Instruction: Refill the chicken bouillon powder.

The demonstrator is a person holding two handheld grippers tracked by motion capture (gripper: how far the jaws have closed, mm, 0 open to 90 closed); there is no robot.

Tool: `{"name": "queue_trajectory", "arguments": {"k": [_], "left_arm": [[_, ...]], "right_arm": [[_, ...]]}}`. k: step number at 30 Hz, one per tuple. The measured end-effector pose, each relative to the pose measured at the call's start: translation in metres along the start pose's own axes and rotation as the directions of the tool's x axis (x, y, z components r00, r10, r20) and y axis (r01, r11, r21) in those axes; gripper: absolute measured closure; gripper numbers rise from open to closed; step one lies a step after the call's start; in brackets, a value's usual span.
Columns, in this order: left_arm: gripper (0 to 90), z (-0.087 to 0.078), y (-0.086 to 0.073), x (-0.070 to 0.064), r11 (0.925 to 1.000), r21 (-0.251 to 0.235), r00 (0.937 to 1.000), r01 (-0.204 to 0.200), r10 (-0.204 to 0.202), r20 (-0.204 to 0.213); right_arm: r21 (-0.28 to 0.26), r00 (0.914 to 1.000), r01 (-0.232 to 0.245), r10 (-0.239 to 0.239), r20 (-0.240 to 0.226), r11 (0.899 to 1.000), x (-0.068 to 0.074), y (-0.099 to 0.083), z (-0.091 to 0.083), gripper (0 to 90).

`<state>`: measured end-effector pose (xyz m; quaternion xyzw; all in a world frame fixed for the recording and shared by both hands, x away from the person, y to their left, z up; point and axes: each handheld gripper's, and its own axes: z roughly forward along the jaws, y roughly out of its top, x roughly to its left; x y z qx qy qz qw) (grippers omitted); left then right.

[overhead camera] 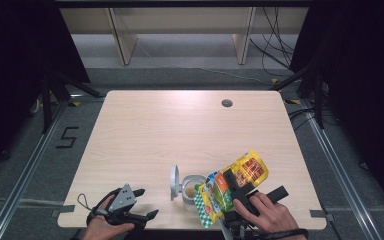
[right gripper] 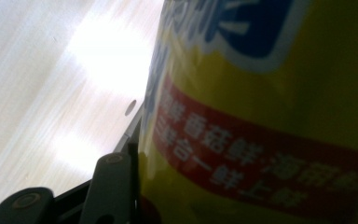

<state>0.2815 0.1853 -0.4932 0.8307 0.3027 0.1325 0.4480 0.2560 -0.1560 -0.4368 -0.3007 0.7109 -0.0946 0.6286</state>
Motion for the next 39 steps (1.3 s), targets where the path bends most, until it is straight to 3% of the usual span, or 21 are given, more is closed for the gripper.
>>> {"name": "queue_trajectory", "arguments": {"k": [17, 21, 22, 25, 27, 28, 29, 31, 37, 39], "left_arm": [[19.0, 0.000, 0.000, 0.001, 0.9999, 0.013, 0.9999, -0.001, 0.000, 0.011], [19.0, 0.000, 0.000, 0.003, 0.9994, 0.030, 0.9999, -0.017, 0.017, 0.000], [19.0, 0.003, -0.001, 0.002, 0.9996, 0.021, 0.9994, -0.020, 0.021, -0.028], [19.0, 0.001, 0.000, 0.001, 0.9997, 0.023, 1.0000, -0.006, 0.006, 0.003], [19.0, 0.001, -0.001, 0.001, 1.0000, 0.009, 1.0000, -0.003, 0.003, -0.007], [19.0, 0.001, 0.000, 0.002, 0.9998, 0.016, 0.9999, -0.012, 0.012, -0.008], [19.0, 0.000, 0.001, 0.004, 0.9983, 0.032, 0.9988, -0.049, 0.049, 0.000], [19.0, 0.001, 0.000, 0.001, 0.9998, 0.018, 1.0000, -0.003, 0.003, 0.006], [19.0, 0.001, 0.000, 0.001, 0.9998, 0.021, 1.0000, -0.005, 0.005, 0.003], [19.0, 0.001, 0.000, 0.001, 0.9998, 0.021, 1.0000, -0.005, 0.005, 0.004]], "right_arm": [[-0.001, 1.0000, 0.005, -0.005, 0.000, 1.000, -0.001, -0.001, -0.001, 54.6], [-0.004, 0.9999, 0.013, -0.013, -0.011, 1.000, -0.004, -0.001, 0.000, 54.6], [-0.006, 0.9998, 0.016, -0.016, -0.011, 1.000, -0.004, -0.001, 0.000, 54.6], [-0.007, 0.9998, 0.012, -0.012, -0.019, 1.000, -0.005, -0.001, 0.003, 54.6], [-0.022, 0.9993, 0.016, -0.017, -0.035, 1.000, -0.006, -0.001, 0.005, 54.6], [-0.020, 0.9996, 0.017, -0.017, -0.024, 1.000, -0.006, -0.001, 0.005, 54.6], [-0.022, 0.9995, 0.019, -0.020, -0.025, 1.000, -0.006, -0.002, 0.005, 54.6], [-0.028, 0.9987, 0.030, -0.031, -0.040, 0.999, -0.008, -0.003, 0.005, 54.6], [-0.036, 0.9968, 0.075, -0.076, -0.026, 0.997, -0.014, -0.006, 0.007, 55.0], [-0.040, 0.9954, 0.085, -0.086, -0.043, 0.996, -0.015, -0.006, 0.008, 55.0]]}}
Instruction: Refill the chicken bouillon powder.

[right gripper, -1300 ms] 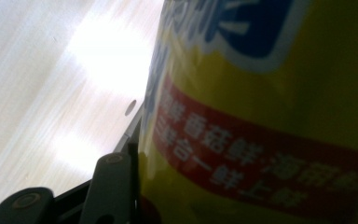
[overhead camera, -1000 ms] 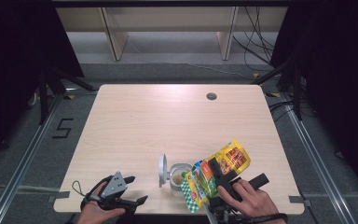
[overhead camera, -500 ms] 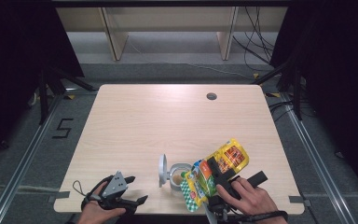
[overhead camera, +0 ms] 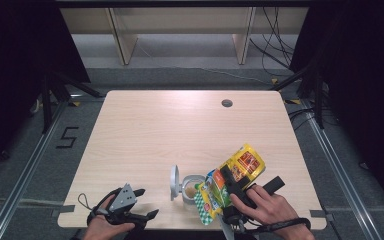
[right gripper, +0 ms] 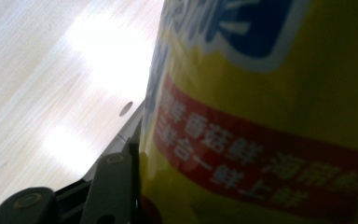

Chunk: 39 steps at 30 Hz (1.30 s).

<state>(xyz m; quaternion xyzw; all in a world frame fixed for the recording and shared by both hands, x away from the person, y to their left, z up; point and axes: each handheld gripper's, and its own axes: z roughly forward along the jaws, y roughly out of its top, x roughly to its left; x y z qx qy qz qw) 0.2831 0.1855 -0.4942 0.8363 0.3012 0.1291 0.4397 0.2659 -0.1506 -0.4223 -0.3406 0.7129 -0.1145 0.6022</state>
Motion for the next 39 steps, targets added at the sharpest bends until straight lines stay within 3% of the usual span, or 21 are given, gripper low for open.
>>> {"name": "queue_trajectory", "arguments": {"k": [8, 11, 25, 39], "left_arm": [[19.0, 0.0001, 0.0000, -0.0005, 1.0000, -0.005, 1.0000, 0.004, -0.004, 0.003], [19.0, 0.0003, 0.0000, -0.0006, 1.0000, -0.005, 1.0000, 0.003, -0.003, 0.002], [18.9, -0.0002, 0.0002, 0.0001, 1.0000, -0.002, 1.0000, -0.001, 0.001, -0.002], [18.9, 0.0000, 0.0001, 0.0000, 1.0000, -0.003, 1.0000, 0.000, 0.000, -0.003]], "right_arm": [[-0.006, 0.9999, 0.005, -0.005, 0.014, 1.000, -0.0008, -0.0002, 0.0006, 55.3], [-0.005, 1.0000, 0.004, -0.004, -0.004, 1.000, -0.0013, -0.0009, 0.0000, 55.6], [-0.007, 0.9999, 0.004, -0.004, 0.012, 1.000, -0.0005, -0.0031, -0.0005, 56.0], [-0.011, 1.0000, 0.008, -0.008, -0.001, 1.000, -0.0014, -0.0044, -0.0014, 56.1]]}}
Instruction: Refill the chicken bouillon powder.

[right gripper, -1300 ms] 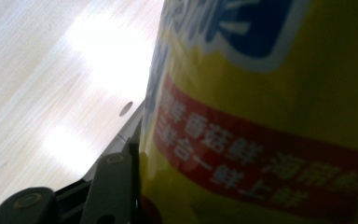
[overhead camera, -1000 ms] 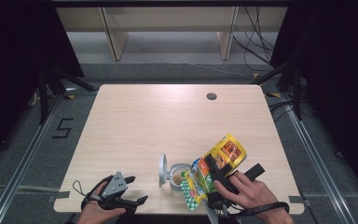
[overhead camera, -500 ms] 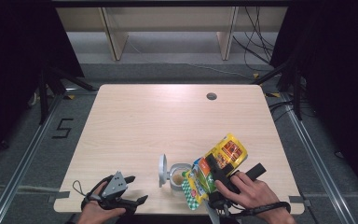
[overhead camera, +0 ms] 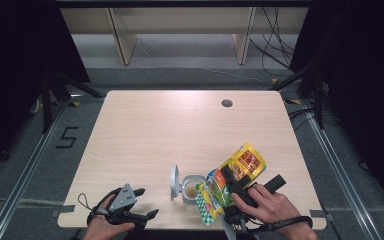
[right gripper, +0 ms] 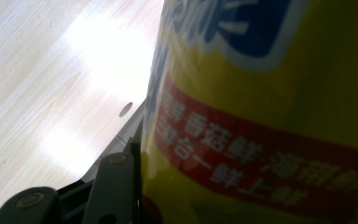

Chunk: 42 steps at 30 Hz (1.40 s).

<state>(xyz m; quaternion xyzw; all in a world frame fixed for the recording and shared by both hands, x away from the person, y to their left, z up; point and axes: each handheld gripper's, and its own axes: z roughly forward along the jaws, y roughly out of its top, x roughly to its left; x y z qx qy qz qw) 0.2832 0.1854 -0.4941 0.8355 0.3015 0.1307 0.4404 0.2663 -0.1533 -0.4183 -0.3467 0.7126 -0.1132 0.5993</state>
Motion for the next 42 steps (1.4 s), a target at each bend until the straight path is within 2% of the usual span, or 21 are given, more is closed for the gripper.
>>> {"name": "queue_trajectory", "arguments": {"k": [1, 9, 11, 12, 13, 14, 15, 17, 21, 22, 24, 25, 27, 29, 31, 33, 34, 37, 38, 40, 42], "left_arm": [[18.9, 0.0001, 0.0000, 0.0000, 1.0000, 0.000, 1.0000, 0.000, 0.000, 0.000], [18.9, -0.0001, 0.0000, 0.0000, 1.0000, 0.000, 1.0000, -0.001, 0.001, -0.001], [18.9, -0.0004, 0.0001, 0.0002, 1.0000, 0.000, 1.0000, -0.003, 0.003, -0.001], [18.9, -0.0007, 0.0008, 0.0016, 0.9996, 0.000, 0.9996, -0.030, 0.030, -0.002], [18.9, -0.0005, 0.0005, 0.0011, 0.9997, -0.002, 0.9997, -0.023, 0.023, -0.002], [18.9, -0.0002, 0.0001, 0.0000, 1.0000, 0.001, 1.0000, -0.001, 0.001, 0.000], [18.9, -0.0001, 0.0001, -0.0001, 1.0000, 0.000, 1.0000, -0.002, 0.002, 0.000], [18.9, 0.0000, 0.0000, -0.0003, 1.0000, -0.002, 1.0000, -0.001, 0.001, 0.000], [18.9, -0.0001, 0.0000, -0.0001, 1.0000, 0.000, 1.0000, -0.001, 0.001, -0.001], [18.9, -0.0001, 0.0000, -0.0001, 1.0000, 0.000, 1.0000, -0.001, 0.001, -0.001], [18.9, 0.0000, 0.0000, 0.0000, 1.0000, 0.000, 1.0000, 0.000, 0.000, 0.000], [18.9, 0.0000, 0.0000, 0.0000, 1.0000, 0.001, 1.0000, 0.000, 0.000, 0.000], [18.9, 0.0000, 0.0000, -0.0001, 1.0000, 0.000, 1.0000, -0.001, 0.001, 0.000], [18.9, -0.0001, 0.0001, -0.0001, 1.0000, 0.000, 1.0000, -0.002, 0.002, 0.000], [18.9, -0.0002, 0.0000, -0.0001, 1.0000, 0.000, 1.0000, 0.000, 0.000, 0.000], [18.9, -0.0001, -0.0001, 0.0000, 1.0000, 0.001, 1.0000, -0.001, 0.001, 0.000], [18.9, -0.0002, -0.0001, 0.0000, 1.0000, 0.000, 1.0000, -0.001, 0.001, 0.000], [18.9, -0.0002, 0.0000, 0.0000, 1.0000, 0.000, 1.0000, -0.001, 0.001, 0.000], [18.9, -0.0001, 0.0000, 0.0000, 1.0000, 0.000, 1.0000, 0.000, 0.000, 0.000], [18.9, 0.0000, -0.0001, 0.0000, 1.0000, 0.000, 1.0000, -0.001, 0.001, 0.000], [18.9, 0.0000, -0.0001, 0.0000, 1.0000, 0.000, 1.0000, -0.001, 0.001, 0.000]], "right_arm": [[0.004, 0.9999, 0.001, -0.002, 0.013, 1.000, 0.0000, 0.0000, -0.0004, 56.1], [0.007, 0.9997, 0.020, -0.020, 0.013, 1.000, -0.0019, 0.0007, 0.0001, 56.4], [-0.013, 0.9948, 0.100, -0.100, 0.020, 0.995, -0.0074, -0.0002, 0.0019, 56.5], [-0.020, 0.9966, 0.082, -0.082, 0.011, 0.996, -0.0061, -0.0008, 0.0023, 56.5], [-0.012, 0.9962, 0.084, -0.084, 0.021, 0.996, -0.0064, -0.0009, 0.0020, 56.5], [-0.014, 0.9982, 0.060, -0.060, 0.007, 0.998, -0.0055, -0.0010, 0.0021, 56.5], [-0.011, 0.9983, 0.057, -0.057, 0.009, 0.998, -0.0052, -0.0012, 0.0016, 56.5], [-0.017, 0.9964, 0.084, -0.084, 0.013, 0.996, -0.0069, -0.0017, 0.0019, 56.5], [-0.018, 0.9962, 0.086, -0.086, 0.012, 0.996, -0.0074, -0.0014, 0.0021, 56.5], [-0.016, 0.9975, 0.070, -0.070, 0.010, 0.997, -0.0061, -0.0009, 0.0020, 56.5], [-0.023, 0.9957, 0.092, -0.092, 0.008, 0.995, -0.0075, -0.0011, 0.0027, 56.5], [-0.023, 0.9957, 0.093, -0.093, 0.008, 0.995, -0.0076, -0.0012, 0.0027, 56.5], [-0.013, 0.9987, 0.052, -0.052, 0.004, 0.999, -0.0047, -0.0013, 0.0021, 56.5], [-0.018, 0.9964, 0.085, -0.085, 0.005, 0.996, -0.0074, -0.0014, 0.0024, 56.5], [-0.019, 0.9960, 0.089, -0.089, 0.005, 0.996, -0.0081, -0.0012, 0.0025, 56.6], [-0.020, 0.9976, 0.069, -0.069, 0.004, 0.997, -0.0072, -0.0008, 0.0025, 56.5], [-0.022, 0.9962, 0.088, -0.087, 0.004, 0.996, -0.0085, -0.0011, 0.0027, 56.6], [-0.024, 0.9960, 0.089, -0.088, 0.008, 0.996, -0.0076, -0.0016, 0.0037, 56.6], [-0.017, 0.9977, 0.068, -0.068, 0.002, 0.998, -0.0064, -0.0013, 0.0030, 56.6], [-0.018, 0.9978, 0.067, -0.067, 0.002, 0.998, -0.0063, -0.0014, 0.0027, 56.7], [-0.016, 0.9963, 0.085, -0.084, 0.016, 0.996, -0.0072, -0.0015, 0.0022, 56.6]]}}
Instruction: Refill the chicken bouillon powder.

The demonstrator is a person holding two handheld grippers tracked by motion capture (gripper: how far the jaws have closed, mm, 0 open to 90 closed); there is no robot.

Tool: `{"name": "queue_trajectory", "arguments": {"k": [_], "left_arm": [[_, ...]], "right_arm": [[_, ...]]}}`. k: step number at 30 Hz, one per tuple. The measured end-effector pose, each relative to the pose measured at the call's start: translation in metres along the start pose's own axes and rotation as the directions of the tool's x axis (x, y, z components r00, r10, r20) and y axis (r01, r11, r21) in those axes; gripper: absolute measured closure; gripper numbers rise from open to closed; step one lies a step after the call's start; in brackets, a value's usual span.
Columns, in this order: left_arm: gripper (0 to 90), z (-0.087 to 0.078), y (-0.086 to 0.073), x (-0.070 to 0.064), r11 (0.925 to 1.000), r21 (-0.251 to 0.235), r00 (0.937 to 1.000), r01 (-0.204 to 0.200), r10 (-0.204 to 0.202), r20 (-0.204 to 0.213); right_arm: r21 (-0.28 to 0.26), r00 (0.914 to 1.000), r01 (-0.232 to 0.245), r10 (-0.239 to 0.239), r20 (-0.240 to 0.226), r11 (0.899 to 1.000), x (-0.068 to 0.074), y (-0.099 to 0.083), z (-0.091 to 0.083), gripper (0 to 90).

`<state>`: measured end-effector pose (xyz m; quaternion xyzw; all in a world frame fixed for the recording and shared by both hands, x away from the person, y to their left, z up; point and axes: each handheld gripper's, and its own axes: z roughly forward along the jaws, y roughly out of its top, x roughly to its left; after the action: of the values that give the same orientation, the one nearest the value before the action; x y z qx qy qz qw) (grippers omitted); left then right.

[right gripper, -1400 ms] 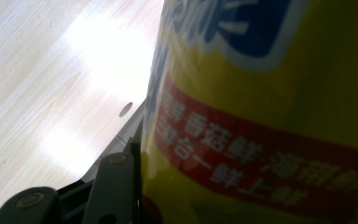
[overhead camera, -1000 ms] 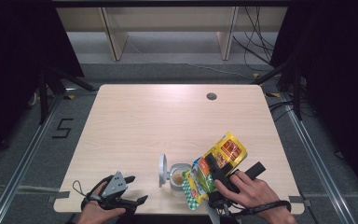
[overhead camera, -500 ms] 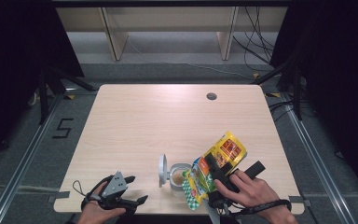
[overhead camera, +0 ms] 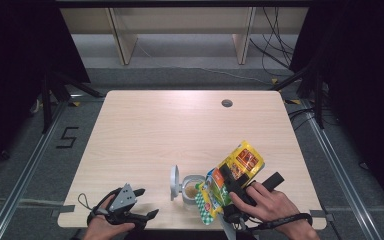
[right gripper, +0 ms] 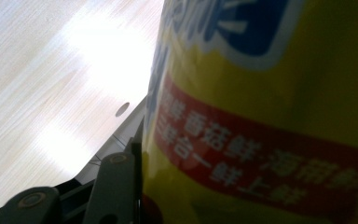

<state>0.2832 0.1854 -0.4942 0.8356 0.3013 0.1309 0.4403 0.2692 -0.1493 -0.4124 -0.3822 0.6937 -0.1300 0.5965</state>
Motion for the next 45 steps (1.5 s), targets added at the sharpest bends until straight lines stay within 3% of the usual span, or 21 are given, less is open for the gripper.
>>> {"name": "queue_trajectory", "arguments": {"k": [8, 9, 17, 19, 20, 27, 28, 31, 35, 37, 40, 41, 42, 45], "left_arm": [[18.9, 0.000, 0.000, 0.000, 1.0000, 0.000, 1.0000, 0.000, 0.000, 0.000], [18.9, 0.000, 0.000, 0.000, 1.0000, 0.000, 1.0000, 0.000, 0.000, 0.000], [18.9, 0.000, 0.000, 0.000, 1.0000, 0.000, 1.0000, 0.000, 0.000, 0.000], [18.9, 0.000, 0.000, 0.000, 1.0000, 0.000, 1.0000, -0.001, 0.001, 0.000], [18.9, 0.000, 0.000, -0.001, 1.0000, -0.003, 1.0000, 0.004, -0.004, 0.003], [18.9, 0.000, 0.000, 0.000, 1.0000, 0.001, 1.0000, -0.001, 0.001, 0.000], [18.9, 0.000, 0.000, -0.001, 1.0000, -0.004, 1.0000, 0.003, -0.003, 0.003], [18.9, 0.000, 0.000, 0.000, 1.0000, 0.000, 1.0000, 0.000, 0.000, 0.000], [18.9, 0.000, 0.000, -0.001, 1.0000, -0.004, 1.0000, 0.003, -0.003, 0.002], [18.9, 0.000, 0.000, 0.000, 1.0000, 0.000, 1.0000, -0.001, 0.001, 0.000], [18.9, 0.000, 0.000, 0.000, 1.0000, 0.000, 1.0000, -0.001, 0.001, 0.000], [18.9, 0.000, 0.000, 0.000, 1.0000, -0.003, 1.0000, 0.002, -0.002, 0.002], [18.9, 0.000, 0.000, 0.000, 1.0000, 0.000, 1.0000, -0.002, 0.002, 0.000], [18.9, 0.000, 0.000, 0.000, 1.0000, 0.001, 1.0000, -0.001, 0.001, 0.000]], "right_arm": [[-0.008, 0.9998, -0.007, 0.007, -0.018, 1.000, 0.000, 0.000, 0.000, 56.6], [-0.004, 1.0000, 0.010, -0.010, 0.001, 1.000, 0.000, 0.000, 0.000, 56.7], [-0.004, 0.9996, -0.022, 0.022, -0.015, 1.000, 0.001, 0.001, -0.001, 56.7], [-0.002, 1.0000, 0.003, -0.003, 0.001, 1.000, 0.000, 0.001, -0.002, 56.7], [-0.004, 0.9997, -0.019, 0.019, -0.017, 1.000, 0.000, 0.001, -0.003, 56.7], [-0.006, 0.9997, -0.023, 0.023, 0.002, 1.000, -0.001, 0.002, -0.004, 56.7], [-0.007, 1.0000, -0.006, 0.006, 0.005, 1.000, -0.002, 0.002, -0.005, 56.7], [-0.016, 0.9995, -0.031, 0.031, -0.005, 0.999, -0.003, 0.004, -0.006, 56.7], [-0.019, 0.9998, -0.010, 0.011, 0.016, 1.000, -0.006, 0.006, -0.008, 56.8], [-0.027, 0.9995, -0.030, 0.030, 0.001, 0.999, -0.006, 0.006, -0.007, 56.8], [-0.028, 1.0000, -0.005, 0.005, 0.006, 1.000, -0.008, 0.006, -0.008, 56.9], [-0.024, 0.9997, -0.005, 0.006, 0.022, 1.000, -0.008, 0.007, -0.008, 56.9], [-0.032, 0.9997, -0.025, 0.025, 0.008, 0.999, -0.008, 0.007, -0.008, 56.9], [-0.038, 0.9998, -0.016, 0.016, 0.009, 0.999, -0.009, 0.008, -0.009, 57.9]]}}
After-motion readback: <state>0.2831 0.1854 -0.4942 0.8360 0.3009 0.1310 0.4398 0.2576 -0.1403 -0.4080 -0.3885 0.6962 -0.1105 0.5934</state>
